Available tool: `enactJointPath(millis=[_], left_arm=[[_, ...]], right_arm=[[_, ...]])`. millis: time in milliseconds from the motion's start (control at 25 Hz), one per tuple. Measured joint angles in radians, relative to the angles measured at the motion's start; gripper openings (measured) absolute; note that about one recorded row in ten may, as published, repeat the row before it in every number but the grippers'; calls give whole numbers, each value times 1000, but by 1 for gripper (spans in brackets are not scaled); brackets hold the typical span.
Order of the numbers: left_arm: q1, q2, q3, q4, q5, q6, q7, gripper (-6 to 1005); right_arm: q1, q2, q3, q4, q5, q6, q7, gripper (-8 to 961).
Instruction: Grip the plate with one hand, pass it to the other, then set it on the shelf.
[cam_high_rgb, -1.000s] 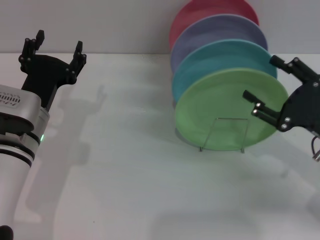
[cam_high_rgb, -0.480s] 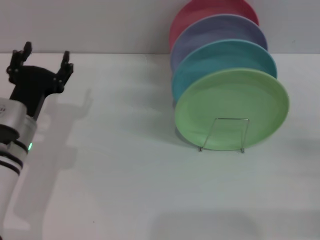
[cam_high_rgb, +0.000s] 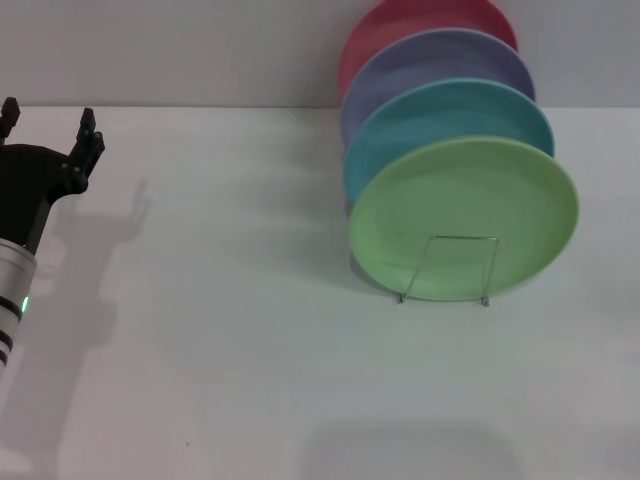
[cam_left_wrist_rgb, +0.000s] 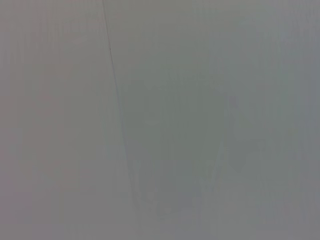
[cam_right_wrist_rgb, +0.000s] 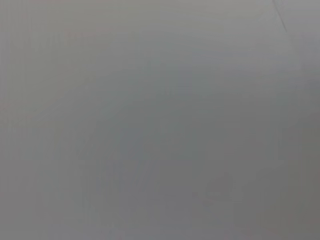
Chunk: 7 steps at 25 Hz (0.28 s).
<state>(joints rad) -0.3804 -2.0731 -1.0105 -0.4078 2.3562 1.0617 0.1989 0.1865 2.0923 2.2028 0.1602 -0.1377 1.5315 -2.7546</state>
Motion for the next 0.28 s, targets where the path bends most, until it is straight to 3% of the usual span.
enactJointPath(millis=[280], left_arm=[[9, -3, 22, 29, 4, 63, 1, 827]], right_arm=[[-9, 0, 0, -19, 4, -1, -4, 830]])
